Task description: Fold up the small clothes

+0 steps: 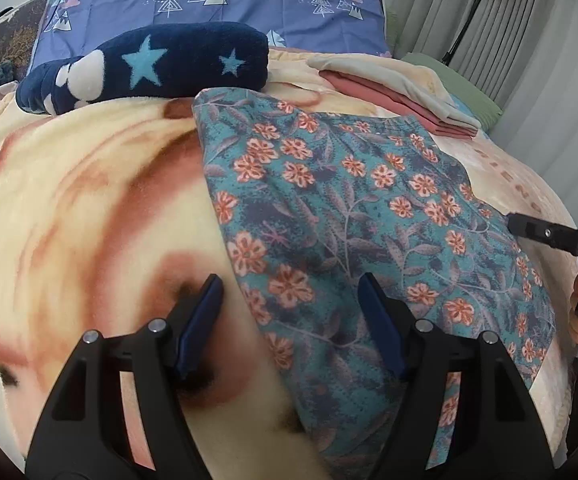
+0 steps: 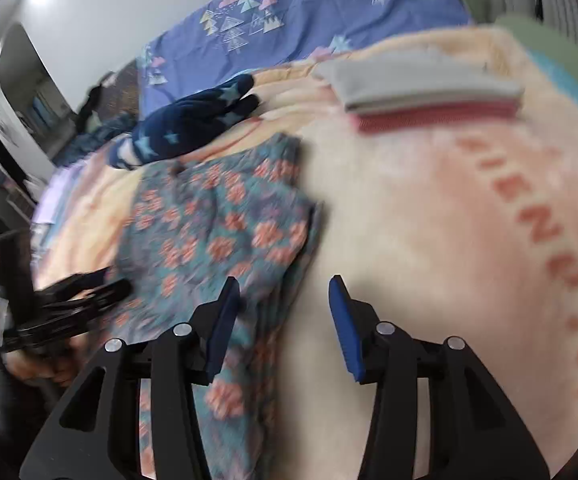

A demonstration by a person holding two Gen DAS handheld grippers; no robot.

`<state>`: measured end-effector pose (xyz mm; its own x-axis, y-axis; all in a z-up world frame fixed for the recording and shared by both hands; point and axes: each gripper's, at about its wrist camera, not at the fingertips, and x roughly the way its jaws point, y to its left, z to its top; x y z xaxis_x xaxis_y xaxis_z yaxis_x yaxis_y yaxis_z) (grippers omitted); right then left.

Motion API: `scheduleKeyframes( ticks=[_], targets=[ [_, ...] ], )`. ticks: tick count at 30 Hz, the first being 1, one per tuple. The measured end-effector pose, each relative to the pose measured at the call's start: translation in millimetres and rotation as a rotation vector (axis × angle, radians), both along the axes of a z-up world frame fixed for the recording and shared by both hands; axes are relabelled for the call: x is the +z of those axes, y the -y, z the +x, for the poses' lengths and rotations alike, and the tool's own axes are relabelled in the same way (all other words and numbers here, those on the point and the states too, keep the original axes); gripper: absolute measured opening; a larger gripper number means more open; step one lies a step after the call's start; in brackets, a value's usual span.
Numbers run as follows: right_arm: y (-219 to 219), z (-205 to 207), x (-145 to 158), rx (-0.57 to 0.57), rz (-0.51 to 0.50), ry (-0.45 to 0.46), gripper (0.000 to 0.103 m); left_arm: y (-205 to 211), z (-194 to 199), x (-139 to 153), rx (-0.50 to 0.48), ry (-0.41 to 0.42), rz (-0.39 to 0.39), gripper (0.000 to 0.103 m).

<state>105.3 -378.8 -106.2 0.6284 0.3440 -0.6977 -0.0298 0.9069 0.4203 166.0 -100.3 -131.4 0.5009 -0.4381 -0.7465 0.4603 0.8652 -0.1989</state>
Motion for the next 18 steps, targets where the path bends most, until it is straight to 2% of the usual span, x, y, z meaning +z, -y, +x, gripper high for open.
scheduleKeyframes(
  ticks=[5,9,13,18],
  targets=[
    [-1,0,-10,0.055,0.082,-0.043,0.053,0,2,4,-0.023,-0.033,-0.046,0.076],
    [-6,6,-15,0.076,0.101,-0.051,0.058,-1,12,-3,-0.032,-0.079,-0.087,0.079],
    [0,21,-23,0.086,0.19,-0.065,0.059,-2,24,-8,-0.043,-0.12,-0.131,0.081],
    [-3,47,-25,0.104,0.216,-0.094,0.059,5,41,-8,-0.057,-0.132,-0.13,0.081]
  ],
)
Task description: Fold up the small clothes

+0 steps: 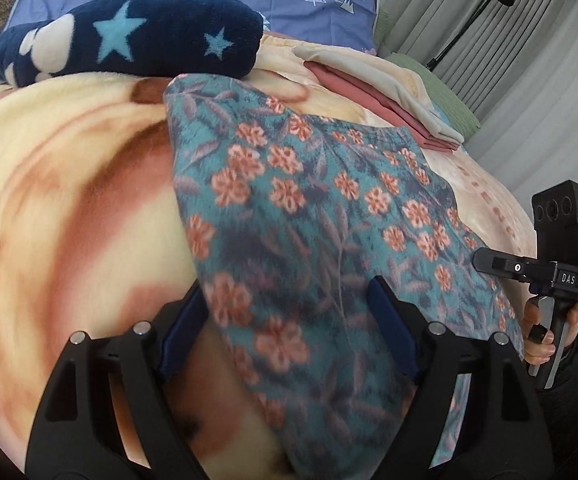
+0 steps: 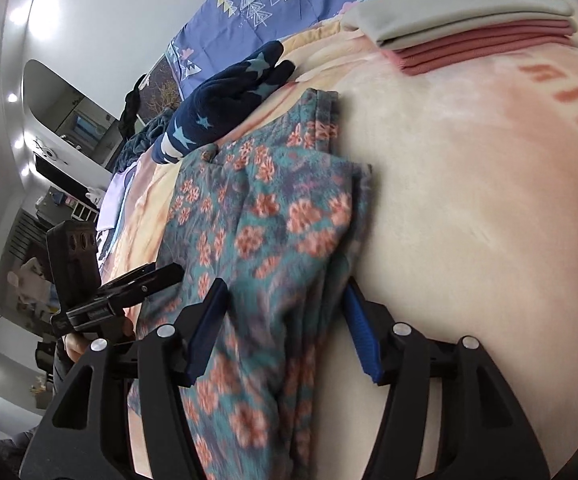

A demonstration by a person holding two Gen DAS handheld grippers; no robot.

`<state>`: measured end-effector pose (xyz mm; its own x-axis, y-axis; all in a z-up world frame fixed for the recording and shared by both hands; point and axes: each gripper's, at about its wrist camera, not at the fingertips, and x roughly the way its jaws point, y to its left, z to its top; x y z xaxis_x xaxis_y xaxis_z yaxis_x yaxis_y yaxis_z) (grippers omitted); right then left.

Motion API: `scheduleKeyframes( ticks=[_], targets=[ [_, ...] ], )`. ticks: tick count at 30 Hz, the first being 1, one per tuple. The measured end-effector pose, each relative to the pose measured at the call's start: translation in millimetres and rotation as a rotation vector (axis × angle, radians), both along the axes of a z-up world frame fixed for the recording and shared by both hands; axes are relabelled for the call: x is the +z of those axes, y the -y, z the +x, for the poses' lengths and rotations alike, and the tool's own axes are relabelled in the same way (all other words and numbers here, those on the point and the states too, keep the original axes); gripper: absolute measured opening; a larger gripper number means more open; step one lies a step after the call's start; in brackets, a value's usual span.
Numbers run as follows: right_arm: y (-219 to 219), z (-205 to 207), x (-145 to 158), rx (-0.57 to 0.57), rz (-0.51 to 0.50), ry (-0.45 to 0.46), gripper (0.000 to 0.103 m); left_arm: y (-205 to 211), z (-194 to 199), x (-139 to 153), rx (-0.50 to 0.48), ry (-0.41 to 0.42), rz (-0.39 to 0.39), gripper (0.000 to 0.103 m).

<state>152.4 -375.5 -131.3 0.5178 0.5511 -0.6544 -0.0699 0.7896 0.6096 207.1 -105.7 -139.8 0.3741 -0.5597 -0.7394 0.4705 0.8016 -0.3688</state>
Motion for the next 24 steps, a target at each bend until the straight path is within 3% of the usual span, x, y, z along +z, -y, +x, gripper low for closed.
scheduleKeyframes(
  ticks=[10,12,14,16,21,24],
  targets=[
    [-9,21,-1,0.022,-0.047,0.016,0.056,11,19,-2,0.002,0.013,-0.009,0.072],
    [-9,30,-1,0.02,-0.049,0.017,0.049,14,24,-1,0.018,0.024,-0.01,0.063],
    [-8,37,-2,0.012,-0.035,0.015,0.036,16,29,0,0.056,0.036,-0.013,0.031],
    [-10,36,4,-0.005,-0.03,0.025,0.021,20,31,6,0.083,0.044,-0.022,0.02],
    [-40,-10,58,-0.024,-0.27,0.234,0.018,35,-3,53,0.029,0.242,0.039,0.017],
    [-41,-38,87,-0.062,-0.3,0.327,0.018,40,-26,90,0.007,0.351,0.038,0.017]
  ],
)
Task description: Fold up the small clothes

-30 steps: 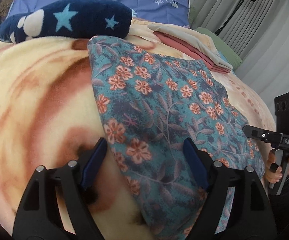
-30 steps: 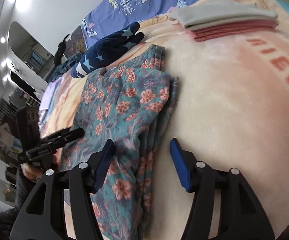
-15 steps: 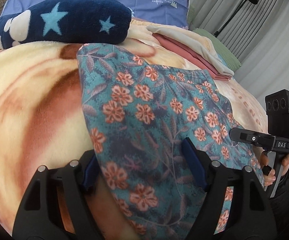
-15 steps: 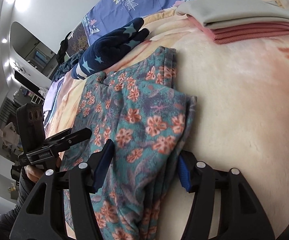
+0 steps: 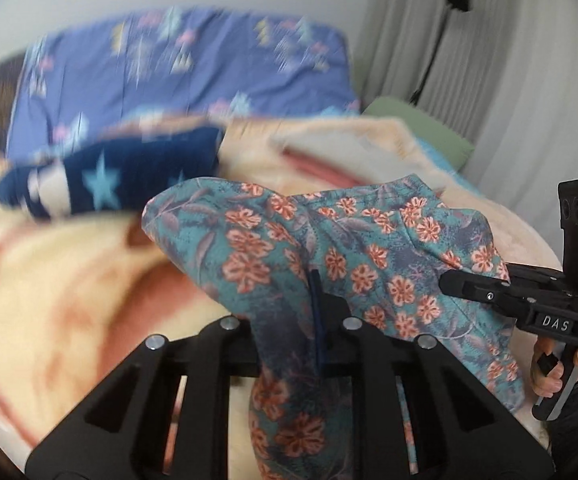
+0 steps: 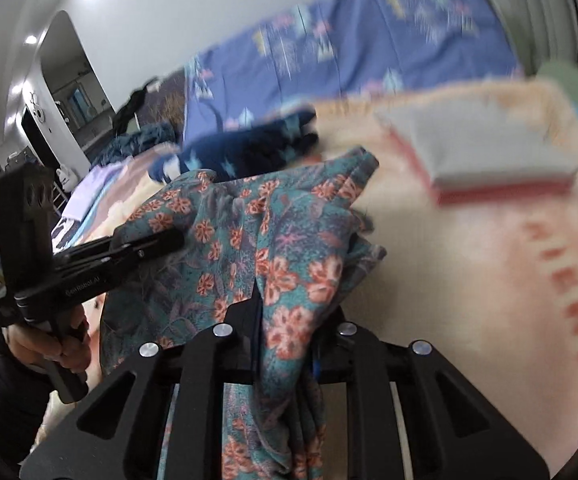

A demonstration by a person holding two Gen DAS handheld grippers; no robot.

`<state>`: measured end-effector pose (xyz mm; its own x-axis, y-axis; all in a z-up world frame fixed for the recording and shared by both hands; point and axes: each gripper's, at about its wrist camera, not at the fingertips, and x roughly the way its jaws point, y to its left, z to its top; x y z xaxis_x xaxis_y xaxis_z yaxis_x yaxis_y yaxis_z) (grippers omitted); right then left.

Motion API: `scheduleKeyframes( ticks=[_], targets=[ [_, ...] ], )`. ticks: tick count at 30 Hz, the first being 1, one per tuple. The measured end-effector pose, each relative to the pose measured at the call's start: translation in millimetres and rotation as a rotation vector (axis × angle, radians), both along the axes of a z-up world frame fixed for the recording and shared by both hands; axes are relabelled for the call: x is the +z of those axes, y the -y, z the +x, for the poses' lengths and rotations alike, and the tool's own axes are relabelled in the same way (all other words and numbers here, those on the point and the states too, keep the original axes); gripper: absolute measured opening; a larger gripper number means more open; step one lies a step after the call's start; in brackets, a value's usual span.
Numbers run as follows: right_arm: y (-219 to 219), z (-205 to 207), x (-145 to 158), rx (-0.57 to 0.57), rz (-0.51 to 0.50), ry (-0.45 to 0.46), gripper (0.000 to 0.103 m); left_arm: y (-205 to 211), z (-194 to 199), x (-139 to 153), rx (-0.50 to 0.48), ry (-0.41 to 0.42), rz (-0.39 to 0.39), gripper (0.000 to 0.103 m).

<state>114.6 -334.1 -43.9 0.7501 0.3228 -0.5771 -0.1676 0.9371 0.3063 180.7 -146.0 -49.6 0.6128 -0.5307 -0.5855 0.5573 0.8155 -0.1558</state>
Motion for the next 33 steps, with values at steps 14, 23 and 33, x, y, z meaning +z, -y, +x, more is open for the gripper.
scheduleKeyframes(
  ticks=[14,23,33],
  targets=[
    [47,-125,92,-0.203,-0.148,0.334,0.018,91,-78,111,-0.156,0.289,0.02,0.018],
    [129,-164,94,-0.383,-0.14,0.334,0.018,200,-98,122,-0.317,0.325,0.052,0.018],
    [205,-170,80,-0.546,-0.176,0.303,0.018,310,-91,109,-0.433,0.344,0.125,0.018]
  ],
)
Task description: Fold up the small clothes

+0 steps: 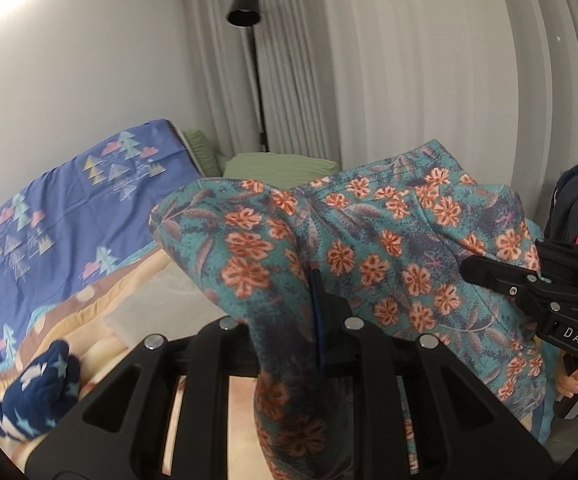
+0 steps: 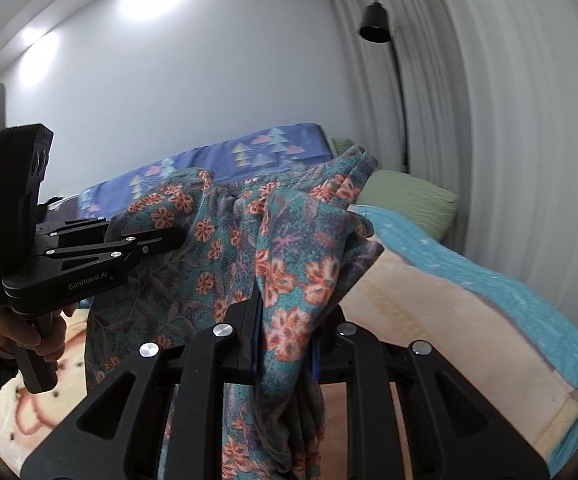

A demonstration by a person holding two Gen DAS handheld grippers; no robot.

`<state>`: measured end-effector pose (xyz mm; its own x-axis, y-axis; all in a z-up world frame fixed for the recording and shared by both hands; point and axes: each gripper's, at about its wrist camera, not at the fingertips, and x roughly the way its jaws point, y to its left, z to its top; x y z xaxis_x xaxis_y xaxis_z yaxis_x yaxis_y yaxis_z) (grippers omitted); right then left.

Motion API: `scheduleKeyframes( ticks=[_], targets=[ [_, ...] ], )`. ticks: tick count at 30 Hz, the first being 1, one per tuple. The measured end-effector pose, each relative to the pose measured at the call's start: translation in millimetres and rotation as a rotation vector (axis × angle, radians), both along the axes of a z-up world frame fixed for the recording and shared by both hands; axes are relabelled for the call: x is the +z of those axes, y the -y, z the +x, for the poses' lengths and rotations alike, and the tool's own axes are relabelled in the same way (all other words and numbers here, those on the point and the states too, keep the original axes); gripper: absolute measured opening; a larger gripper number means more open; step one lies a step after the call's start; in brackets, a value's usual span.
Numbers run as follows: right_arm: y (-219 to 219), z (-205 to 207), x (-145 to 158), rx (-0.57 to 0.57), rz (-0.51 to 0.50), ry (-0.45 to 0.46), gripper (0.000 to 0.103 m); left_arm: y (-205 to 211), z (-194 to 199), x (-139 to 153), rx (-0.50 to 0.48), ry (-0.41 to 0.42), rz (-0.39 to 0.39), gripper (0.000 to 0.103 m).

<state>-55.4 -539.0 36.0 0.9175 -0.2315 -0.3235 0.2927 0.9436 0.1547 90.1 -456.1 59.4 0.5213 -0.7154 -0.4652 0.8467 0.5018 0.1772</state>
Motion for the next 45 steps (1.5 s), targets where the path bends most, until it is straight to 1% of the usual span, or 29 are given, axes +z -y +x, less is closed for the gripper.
scheduleKeyframes(
  ticks=[8,11,15,18,19,20,21,22,23,24,25,26,27,28,29,30,31,32,34,36,37,38,40,42,43,45],
  targets=[
    [58,28,0,-0.107,-0.012,-0.036,0.018,71,29,-2,-0.011,0.051,0.051,0.019],
    [83,44,-1,-0.14,0.016,-0.047,0.018,96,39,-5,-0.004,0.078,0.068,0.019],
    [101,64,-4,-0.174,0.007,-0.069,0.018,124,52,-10,0.004,0.098,0.083,0.019],
    [114,81,-5,-0.195,0.011,-0.08,0.018,143,66,-12,0.018,0.096,0.077,0.02],
    [118,86,-6,-0.203,0.013,-0.084,0.018,149,72,-14,0.031,0.094,0.07,0.025],
    [121,90,-10,-0.212,0.014,-0.089,0.019,154,74,-17,0.047,0.091,0.065,0.035],
    [128,99,-16,-0.238,0.01,-0.115,0.025,159,82,-21,0.072,0.086,0.07,0.044],
    [136,109,-28,-0.307,0.008,-0.174,0.049,165,92,-32,0.121,0.078,0.099,0.07],
    [142,116,-39,-0.382,0.012,-0.24,0.063,168,102,-48,0.183,0.071,0.141,0.081],
    [149,122,-58,-0.458,0.027,-0.328,0.068,169,109,-67,0.214,0.047,0.18,0.081],
    [152,122,-73,-0.463,0.051,-0.369,0.068,168,114,-85,0.201,0.005,0.215,0.081],
    [154,119,-98,-0.42,0.104,-0.398,0.068,167,117,-104,0.18,-0.042,0.256,0.081],
    [154,119,-112,-0.403,0.125,-0.425,0.068,166,118,-124,0.152,-0.083,0.306,0.081],
    [154,119,-140,-0.41,0.149,-0.483,0.068,165,115,-148,0.12,-0.101,0.373,0.081],
    [153,117,-152,-0.412,0.16,-0.475,0.07,162,110,-165,0.105,-0.079,0.393,0.082],
    [152,108,-163,-0.434,0.181,-0.424,0.075,155,105,-172,0.108,-0.05,0.35,0.082],
    [152,105,-165,-0.436,0.193,-0.408,0.076,151,104,-174,0.128,-0.058,0.312,0.082],
    [153,104,-165,-0.435,0.204,-0.406,0.076,150,104,-175,0.139,-0.068,0.303,0.082],
    [155,106,-165,-0.44,0.205,-0.413,0.078,151,103,-173,0.139,-0.059,0.311,0.082],
    [150,111,-164,-0.462,0.168,-0.427,0.081,149,104,-170,0.14,-0.071,0.31,0.082],
    [151,113,-164,-0.469,0.162,-0.428,0.083,147,93,-168,0.142,-0.078,0.304,0.083],
    [152,113,-165,-0.474,0.166,-0.429,0.084,144,91,-166,0.148,-0.081,0.297,0.085],
    [160,108,-168,-0.487,0.196,-0.426,0.091,133,84,-161,0.157,-0.094,0.274,0.086],
    [164,108,-169,-0.5,0.201,-0.429,0.093,120,84,-153,0.154,-0.108,0.266,0.088],
    [162,107,-167,-0.511,0.188,-0.432,0.094,114,81,-151,0.151,-0.108,0.267,0.088],
    [151,107,-161,-0.571,0.115,-0.438,0.095,98,68,-144,0.135,-0.093,0.251,0.088]
  ],
)
